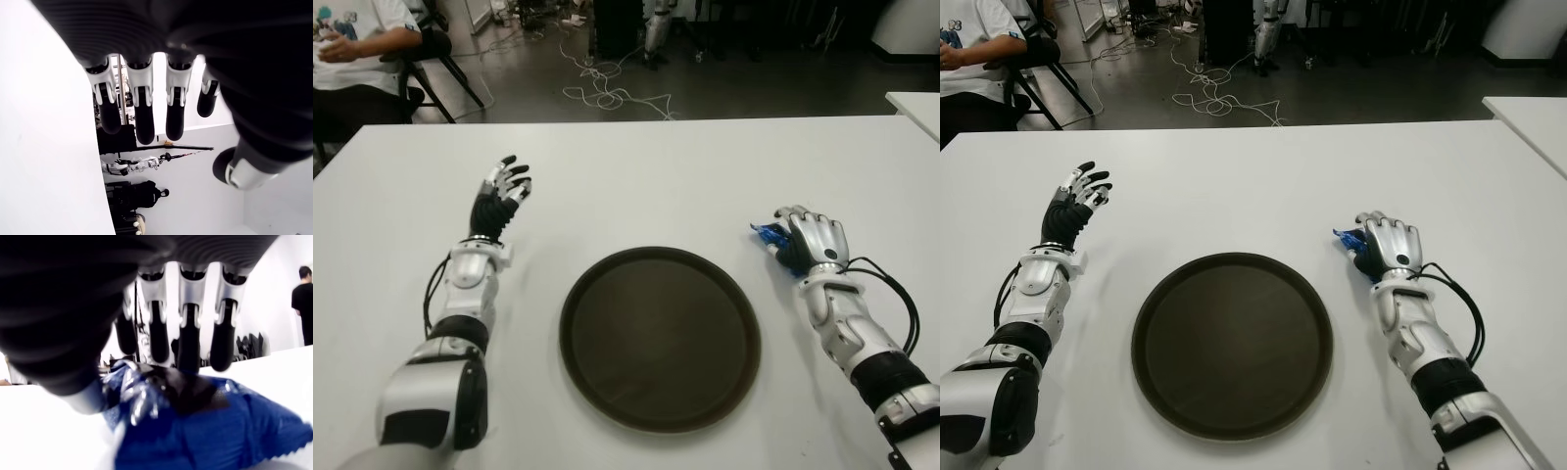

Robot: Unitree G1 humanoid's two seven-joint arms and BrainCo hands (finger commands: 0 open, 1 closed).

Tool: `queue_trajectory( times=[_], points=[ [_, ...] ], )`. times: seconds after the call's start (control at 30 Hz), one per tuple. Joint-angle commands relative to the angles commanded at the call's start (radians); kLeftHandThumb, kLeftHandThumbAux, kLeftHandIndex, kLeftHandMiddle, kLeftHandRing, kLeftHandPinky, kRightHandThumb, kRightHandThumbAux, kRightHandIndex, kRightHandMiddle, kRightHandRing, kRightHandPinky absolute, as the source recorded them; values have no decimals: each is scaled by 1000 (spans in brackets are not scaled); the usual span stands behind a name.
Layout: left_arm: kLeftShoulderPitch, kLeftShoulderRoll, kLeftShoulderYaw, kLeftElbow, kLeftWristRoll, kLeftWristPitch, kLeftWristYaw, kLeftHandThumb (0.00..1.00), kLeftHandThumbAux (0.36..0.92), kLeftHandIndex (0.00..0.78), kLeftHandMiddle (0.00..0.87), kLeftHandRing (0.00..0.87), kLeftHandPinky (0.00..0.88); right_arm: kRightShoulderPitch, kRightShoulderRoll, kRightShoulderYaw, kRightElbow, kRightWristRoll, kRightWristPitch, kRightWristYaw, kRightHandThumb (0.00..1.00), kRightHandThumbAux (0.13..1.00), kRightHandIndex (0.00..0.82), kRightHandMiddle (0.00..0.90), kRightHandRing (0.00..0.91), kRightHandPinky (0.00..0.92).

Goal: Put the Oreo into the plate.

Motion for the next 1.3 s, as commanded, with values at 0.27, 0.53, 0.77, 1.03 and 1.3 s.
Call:
queue_trajectory(
  times=[0.27, 0.53, 0.77, 1.03, 1.3],
  points=[
    [1, 3, -6, -4, 7, -4, 5, 315, 626, 115, 203, 182, 186, 1, 7, -10, 0, 14, -19, -13, 687, 728, 432, 733, 730, 716],
    [3, 4, -4, -6, 6, -5, 9, 299, 631, 120, 208, 187, 187, 5, 10, -20, -14, 23, -27, 6, 686, 730, 431, 735, 739, 728],
    [5, 3, -1, -8, 3, -9, 9, 297, 620, 124, 213, 189, 187, 7, 11, -33, -19, 33, -42, 17, 685, 731, 431, 725, 734, 728],
    [5, 5, -1, -10, 2, -5, 8, 304, 640, 126, 214, 191, 191, 11, 13, -53, -20, 47, -73, 9, 686, 731, 430, 725, 736, 735],
    [4, 3, 0, -10, 1, -5, 6, 292, 635, 124, 211, 189, 192, 11, 11, -65, -15, 58, -90, 1, 686, 732, 430, 717, 730, 735]
  ],
)
